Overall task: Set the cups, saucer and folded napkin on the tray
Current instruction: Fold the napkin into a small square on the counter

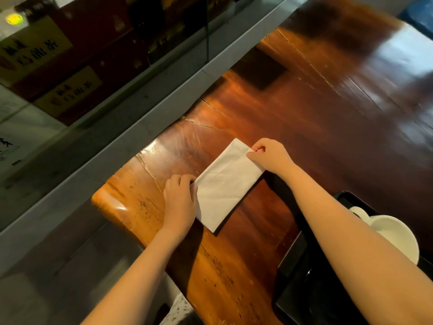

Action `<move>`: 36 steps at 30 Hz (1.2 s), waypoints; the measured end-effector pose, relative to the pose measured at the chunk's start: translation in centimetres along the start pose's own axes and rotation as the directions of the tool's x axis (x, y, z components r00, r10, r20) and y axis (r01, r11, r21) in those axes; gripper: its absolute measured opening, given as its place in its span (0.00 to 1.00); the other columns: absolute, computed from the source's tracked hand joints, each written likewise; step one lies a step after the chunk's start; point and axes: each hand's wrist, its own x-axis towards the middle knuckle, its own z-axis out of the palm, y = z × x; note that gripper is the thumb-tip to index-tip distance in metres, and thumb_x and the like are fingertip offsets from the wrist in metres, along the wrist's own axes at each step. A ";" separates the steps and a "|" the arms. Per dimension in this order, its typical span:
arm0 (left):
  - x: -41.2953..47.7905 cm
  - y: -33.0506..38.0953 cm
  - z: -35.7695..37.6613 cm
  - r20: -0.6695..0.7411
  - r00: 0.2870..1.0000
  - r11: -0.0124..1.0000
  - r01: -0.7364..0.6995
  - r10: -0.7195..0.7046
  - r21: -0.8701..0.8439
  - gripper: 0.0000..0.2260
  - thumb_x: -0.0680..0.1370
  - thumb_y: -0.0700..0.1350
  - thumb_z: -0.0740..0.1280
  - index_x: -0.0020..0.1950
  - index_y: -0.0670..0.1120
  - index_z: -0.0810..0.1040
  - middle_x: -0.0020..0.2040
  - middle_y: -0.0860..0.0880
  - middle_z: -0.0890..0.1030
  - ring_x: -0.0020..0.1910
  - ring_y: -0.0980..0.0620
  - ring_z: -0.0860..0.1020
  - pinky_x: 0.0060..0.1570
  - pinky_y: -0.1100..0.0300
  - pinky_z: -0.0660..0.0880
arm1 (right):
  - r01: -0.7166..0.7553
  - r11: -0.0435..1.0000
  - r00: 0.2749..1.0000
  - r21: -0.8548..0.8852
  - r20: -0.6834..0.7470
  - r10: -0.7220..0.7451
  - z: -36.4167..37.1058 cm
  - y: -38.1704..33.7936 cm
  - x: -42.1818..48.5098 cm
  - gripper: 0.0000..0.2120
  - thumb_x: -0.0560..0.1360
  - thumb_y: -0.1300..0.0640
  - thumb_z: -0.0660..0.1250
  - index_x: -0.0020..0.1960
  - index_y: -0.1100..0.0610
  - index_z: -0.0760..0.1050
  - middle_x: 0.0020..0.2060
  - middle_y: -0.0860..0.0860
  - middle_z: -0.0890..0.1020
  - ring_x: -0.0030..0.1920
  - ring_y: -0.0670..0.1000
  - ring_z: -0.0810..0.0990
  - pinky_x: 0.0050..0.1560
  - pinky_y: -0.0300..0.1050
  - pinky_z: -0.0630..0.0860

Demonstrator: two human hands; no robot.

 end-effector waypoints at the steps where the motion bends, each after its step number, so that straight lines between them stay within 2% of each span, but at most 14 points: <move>1: 0.1 -0.1 0.0 0.002 1.000 1.000 -0.003 0.003 -0.007 0.08 0.78 0.42 0.62 0.54 0.42 0.77 0.52 0.45 0.77 0.49 0.55 0.65 0.51 0.58 0.66 | 0.000 1.000 1.000 0.011 0.004 0.000 -0.1 0.1 0.1 0.06 0.74 0.55 0.67 0.46 0.58 0.76 0.41 0.48 0.76 0.42 0.49 0.73 0.41 0.42 0.68; 4: 0.0 -0.2 -0.1 0.005 1.000 1.000 0.004 -0.004 -0.028 0.09 0.78 0.43 0.62 0.54 0.42 0.77 0.52 0.45 0.77 0.49 0.54 0.65 0.51 0.61 0.64 | 0.008 0.999 1.000 0.053 -0.017 -0.007 -0.1 0.4 -0.2 0.05 0.74 0.54 0.67 0.44 0.55 0.75 0.35 0.45 0.74 0.37 0.45 0.72 0.35 0.37 0.68; 7: -0.4 -0.1 -0.1 0.007 1.000 1.000 -0.008 0.008 0.017 0.10 0.78 0.43 0.63 0.56 0.42 0.77 0.53 0.45 0.77 0.50 0.50 0.71 0.51 0.61 0.65 | 0.021 0.997 0.999 0.079 -0.046 -0.018 0.1 0.6 -0.6 0.06 0.74 0.54 0.66 0.47 0.56 0.77 0.38 0.48 0.77 0.38 0.46 0.73 0.36 0.36 0.69; 11: -1.9 0.5 -0.1 -0.046 0.984 0.963 -0.156 0.170 0.221 0.16 0.76 0.41 0.66 0.63 0.42 0.75 0.60 0.42 0.79 0.59 0.41 0.76 0.58 0.49 0.72 | 0.019 0.996 0.998 0.081 -0.068 -0.014 0.3 0.5 -0.8 0.07 0.75 0.54 0.65 0.49 0.57 0.78 0.41 0.49 0.78 0.40 0.47 0.74 0.38 0.36 0.70; 14: -2.8 1.6 0.2 0.058 0.954 0.889 -0.295 0.293 0.351 0.19 0.80 0.48 0.55 0.69 0.43 0.69 0.69 0.43 0.73 0.69 0.42 0.70 0.69 0.43 0.65 | 0.015 0.997 0.995 0.078 -0.095 -0.008 0.5 0.3 -1.1 0.07 0.75 0.55 0.65 0.49 0.57 0.77 0.41 0.49 0.78 0.43 0.48 0.75 0.42 0.42 0.73; 17: -3.0 1.3 0.8 0.172 0.960 0.860 -0.274 0.219 0.431 0.26 0.80 0.55 0.43 0.73 0.45 0.63 0.75 0.44 0.64 0.75 0.45 0.61 0.75 0.43 0.52 | 0.026 0.997 0.992 0.073 -0.122 -0.017 0.7 0.3 -1.4 0.05 0.75 0.55 0.64 0.47 0.55 0.76 0.40 0.49 0.77 0.41 0.48 0.75 0.42 0.44 0.73; 20: -2.9 0.5 1.5 0.174 0.965 0.861 -0.254 0.196 0.441 0.27 0.79 0.56 0.45 0.75 0.46 0.58 0.77 0.45 0.58 0.77 0.47 0.54 0.75 0.46 0.45 | 0.018 0.999 0.990 0.051 -0.141 -0.010 1.0 0.3 -1.4 0.02 0.75 0.55 0.64 0.44 0.53 0.74 0.40 0.48 0.77 0.41 0.49 0.75 0.42 0.46 0.73; 23: -3.0 0.7 1.4 0.177 0.964 0.858 -0.256 0.196 0.446 0.27 0.79 0.56 0.46 0.75 0.45 0.58 0.77 0.45 0.58 0.77 0.47 0.54 0.75 0.47 0.49 | 0.011 0.995 0.987 0.097 -0.159 0.005 1.0 0.0 -1.9 0.04 0.75 0.55 0.64 0.46 0.54 0.76 0.38 0.46 0.76 0.39 0.46 0.74 0.42 0.42 0.72; 25: -3.0 0.7 1.5 0.178 0.964 0.858 -0.258 0.197 0.443 0.27 0.79 0.55 0.46 0.75 0.45 0.58 0.77 0.45 0.58 0.77 0.47 0.54 0.75 0.46 0.50 | 0.033 0.974 0.986 0.225 -0.165 0.004 0.7 -0.2 -2.6 0.06 0.75 0.54 0.66 0.49 0.55 0.78 0.39 0.45 0.77 0.39 0.43 0.73 0.39 0.37 0.70; 27: -2.9 0.5 1.5 0.180 0.963 0.858 -0.259 0.198 0.443 0.27 0.79 0.55 0.46 0.75 0.45 0.57 0.77 0.45 0.57 0.77 0.47 0.54 0.75 0.47 0.49 | 0.038 0.900 0.990 0.435 -0.137 0.024 0.6 -0.4 -3.8 0.08 0.75 0.55 0.67 0.53 0.54 0.79 0.45 0.46 0.79 0.45 0.43 0.76 0.44 0.35 0.72; 30: -2.9 0.6 1.3 0.181 0.961 0.856 -0.269 0.209 0.441 0.27 0.79 0.55 0.45 0.75 0.45 0.58 0.77 0.44 0.59 0.76 0.46 0.55 0.74 0.46 0.51 | -0.034 0.661 0.996 0.750 -0.027 0.082 1.6 0.0 -5.5 0.13 0.74 0.56 0.68 0.59 0.50 0.77 0.55 0.48 0.79 0.55 0.48 0.77 0.56 0.43 0.76; 33: -3.0 0.5 1.1 0.184 0.951 0.841 -0.305 0.247 0.447 0.25 0.79 0.54 0.45 0.75 0.48 0.58 0.77 0.44 0.59 0.76 0.45 0.56 0.75 0.43 0.50 | -0.141 0.462 0.985 0.876 0.080 0.150 3.0 0.4 -6.4 0.19 0.75 0.56 0.67 0.65 0.52 0.70 0.61 0.50 0.76 0.60 0.50 0.76 0.63 0.48 0.74; 35: -2.9 0.4 1.0 0.201 0.931 0.806 -0.364 0.304 0.466 0.24 0.80 0.54 0.46 0.75 0.50 0.57 0.77 0.46 0.57 0.76 0.44 0.55 0.73 0.40 0.48 | -0.175 0.393 0.974 0.903 0.100 0.204 3.4 0.3 -6.5 0.13 0.76 0.58 0.65 0.61 0.53 0.73 0.58 0.50 0.79 0.60 0.50 0.77 0.64 0.49 0.73; 36: -2.8 0.3 1.0 0.218 0.917 0.778 -0.400 0.335 0.484 0.24 0.80 0.53 0.46 0.76 0.51 0.56 0.77 0.47 0.57 0.76 0.44 0.54 0.72 0.40 0.48 | -0.179 0.406 0.971 0.896 0.095 0.219 3.4 0.1 -6.4 0.09 0.77 0.58 0.64 0.57 0.52 0.75 0.55 0.50 0.80 0.58 0.50 0.77 0.62 0.48 0.74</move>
